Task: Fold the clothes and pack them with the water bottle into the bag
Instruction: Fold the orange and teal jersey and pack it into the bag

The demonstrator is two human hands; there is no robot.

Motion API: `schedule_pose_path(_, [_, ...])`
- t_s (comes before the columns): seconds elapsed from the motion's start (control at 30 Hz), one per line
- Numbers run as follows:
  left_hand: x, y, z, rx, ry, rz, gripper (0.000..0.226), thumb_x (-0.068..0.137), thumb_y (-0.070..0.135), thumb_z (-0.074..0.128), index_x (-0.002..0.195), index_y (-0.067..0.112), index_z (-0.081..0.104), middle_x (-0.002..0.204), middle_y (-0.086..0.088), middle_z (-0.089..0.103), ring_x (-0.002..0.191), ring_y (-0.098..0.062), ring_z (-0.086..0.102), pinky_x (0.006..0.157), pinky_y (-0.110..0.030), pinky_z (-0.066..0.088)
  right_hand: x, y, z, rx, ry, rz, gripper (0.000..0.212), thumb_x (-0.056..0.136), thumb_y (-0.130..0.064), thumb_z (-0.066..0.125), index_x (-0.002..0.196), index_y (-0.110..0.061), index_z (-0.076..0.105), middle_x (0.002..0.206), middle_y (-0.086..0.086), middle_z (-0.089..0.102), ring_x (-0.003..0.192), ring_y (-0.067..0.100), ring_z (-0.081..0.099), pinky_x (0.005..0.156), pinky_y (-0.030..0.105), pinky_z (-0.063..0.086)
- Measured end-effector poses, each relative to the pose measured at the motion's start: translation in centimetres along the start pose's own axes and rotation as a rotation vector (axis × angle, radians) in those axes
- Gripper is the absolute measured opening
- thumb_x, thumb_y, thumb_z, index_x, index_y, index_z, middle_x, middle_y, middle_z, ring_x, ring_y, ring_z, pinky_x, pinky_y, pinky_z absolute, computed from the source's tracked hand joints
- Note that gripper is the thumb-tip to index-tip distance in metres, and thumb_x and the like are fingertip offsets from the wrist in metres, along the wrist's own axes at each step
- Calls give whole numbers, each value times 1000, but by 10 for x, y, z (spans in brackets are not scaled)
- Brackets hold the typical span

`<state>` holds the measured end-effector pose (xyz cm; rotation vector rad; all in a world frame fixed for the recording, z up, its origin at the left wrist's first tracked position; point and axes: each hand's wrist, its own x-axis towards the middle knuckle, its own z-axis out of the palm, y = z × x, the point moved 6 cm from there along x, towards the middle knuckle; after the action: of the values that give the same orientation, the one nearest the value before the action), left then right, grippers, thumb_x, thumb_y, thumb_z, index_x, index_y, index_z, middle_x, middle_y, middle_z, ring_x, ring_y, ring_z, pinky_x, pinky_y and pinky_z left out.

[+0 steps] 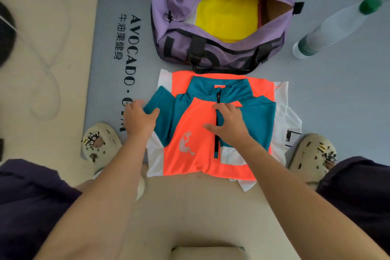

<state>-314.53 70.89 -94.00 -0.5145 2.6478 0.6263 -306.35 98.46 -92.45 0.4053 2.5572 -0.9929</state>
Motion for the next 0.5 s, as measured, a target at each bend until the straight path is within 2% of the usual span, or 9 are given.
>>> schedule_pose_path(0.1, [13, -4, 7, 69, -108, 26, 61, 78, 54, 72, 123, 16, 55, 124, -6, 55, 116, -29, 52, 96, -47, 47, 1, 5, 9, -13, 14, 18, 69, 73, -37, 83, 133, -14, 56, 132, 10, 49, 123, 31, 45, 106, 37, 32])
schedule_pose_path(0.23, [20, -1, 16, 147, -189, 17, 53, 77, 61, 68, 104, 16, 58, 98, -1, 63, 93, -29, 62, 86, -44, 50, 0, 12, 3, 26, -12, 27, 65, 78, -30, 80, 134, -11, 54, 136, 9, 51, 124, 30, 45, 108, 33, 28])
schedule_pose_path(0.3, [20, 2, 16, 156, -189, 53, 46, 77, 57, 71, 87, 12, 65, 86, -3, 65, 83, -29, 65, 73, -39, 53, 1, 12, 2, 29, -30, 25, 61, 81, -28, 78, 134, -11, 54, 136, 8, 51, 125, 29, 44, 110, 34, 29])
schedule_pose_path(0.37, [20, 2, 16, 82, -188, 90, 39, 78, 46, 75, 77, 7, 67, 86, -11, 64, 80, -31, 64, 68, -40, 54, 2, 11, 1, 28, -25, 27, 57, 83, -27, 76, 133, -10, 54, 135, 9, 51, 124, 28, 44, 110, 35, 29])
schedule_pose_path(0.43, [21, 0, 16, -18, -203, 118, 32, 85, 35, 71, 82, 3, 64, 90, -14, 63, 83, -31, 62, 71, -43, 53, 3, 9, 0, 35, -4, 43, 52, 86, -27, 73, 132, -10, 55, 134, 10, 51, 123, 29, 45, 110, 35, 29])
schedule_pose_path(0.5, [21, -7, 12, -193, -227, 43, 23, 90, 31, 62, 94, 8, 59, 93, -7, 62, 88, -26, 61, 69, -36, 48, 3, 8, -1, 58, 11, 61, 47, 88, -26, 70, 130, -9, 56, 133, 10, 51, 123, 29, 44, 109, 34, 28])
